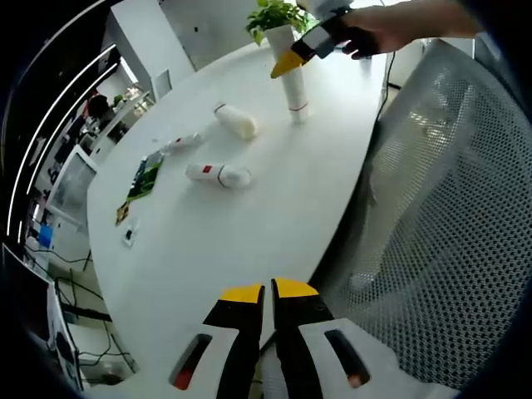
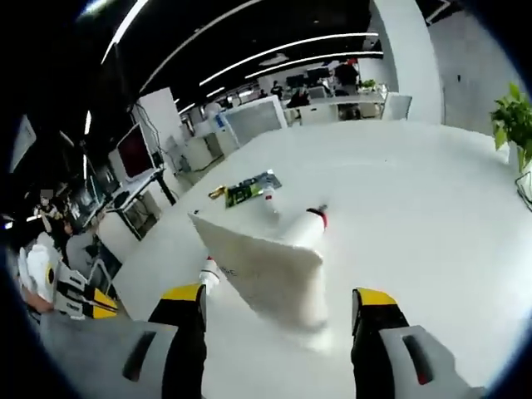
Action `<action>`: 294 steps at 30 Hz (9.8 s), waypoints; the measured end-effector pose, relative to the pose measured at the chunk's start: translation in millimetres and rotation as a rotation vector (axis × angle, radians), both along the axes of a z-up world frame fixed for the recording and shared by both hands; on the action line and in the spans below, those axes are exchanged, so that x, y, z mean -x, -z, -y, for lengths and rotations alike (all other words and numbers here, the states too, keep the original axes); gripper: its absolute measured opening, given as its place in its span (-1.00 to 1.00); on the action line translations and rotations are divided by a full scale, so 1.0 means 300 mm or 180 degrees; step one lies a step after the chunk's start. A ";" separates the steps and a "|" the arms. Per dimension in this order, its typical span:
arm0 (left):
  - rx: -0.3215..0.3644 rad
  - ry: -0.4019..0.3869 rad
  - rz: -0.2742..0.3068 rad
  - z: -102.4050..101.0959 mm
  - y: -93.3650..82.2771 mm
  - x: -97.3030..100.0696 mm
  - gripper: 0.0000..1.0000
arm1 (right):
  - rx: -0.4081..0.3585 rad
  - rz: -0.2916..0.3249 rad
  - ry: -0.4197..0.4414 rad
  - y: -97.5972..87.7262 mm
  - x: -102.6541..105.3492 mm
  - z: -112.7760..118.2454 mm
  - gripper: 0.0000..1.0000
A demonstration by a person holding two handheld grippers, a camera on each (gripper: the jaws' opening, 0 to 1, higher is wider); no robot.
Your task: Arrange the skincare products in the storage area until every visible bottle or jar stands upright without overlapping.
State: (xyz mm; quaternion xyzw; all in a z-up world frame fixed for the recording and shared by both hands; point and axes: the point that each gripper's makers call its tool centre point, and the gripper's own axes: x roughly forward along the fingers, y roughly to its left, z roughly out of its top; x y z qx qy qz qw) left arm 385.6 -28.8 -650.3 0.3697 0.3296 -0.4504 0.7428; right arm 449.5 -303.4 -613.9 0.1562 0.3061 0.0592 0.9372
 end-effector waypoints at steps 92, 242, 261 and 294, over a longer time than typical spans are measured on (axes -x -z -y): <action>0.0079 0.0034 0.0095 0.011 -0.021 -0.009 -0.95 | 0.1087 0.0785 -0.1390 -0.272 -0.401 -0.008 -0.86; -0.0051 -0.0034 -0.0114 -0.011 0.017 0.001 -0.97 | 0.1156 0.0587 -0.2805 -0.142 -0.853 -0.162 -0.86; -0.0079 -0.0047 -0.0167 -0.016 0.030 0.002 -0.99 | 0.1103 0.0542 -0.3182 -0.095 -0.868 -0.197 -0.88; -0.0065 -0.0072 -0.0181 -0.018 0.030 0.001 -0.99 | 0.1534 0.0175 -0.3767 -0.029 -0.880 -0.178 -0.90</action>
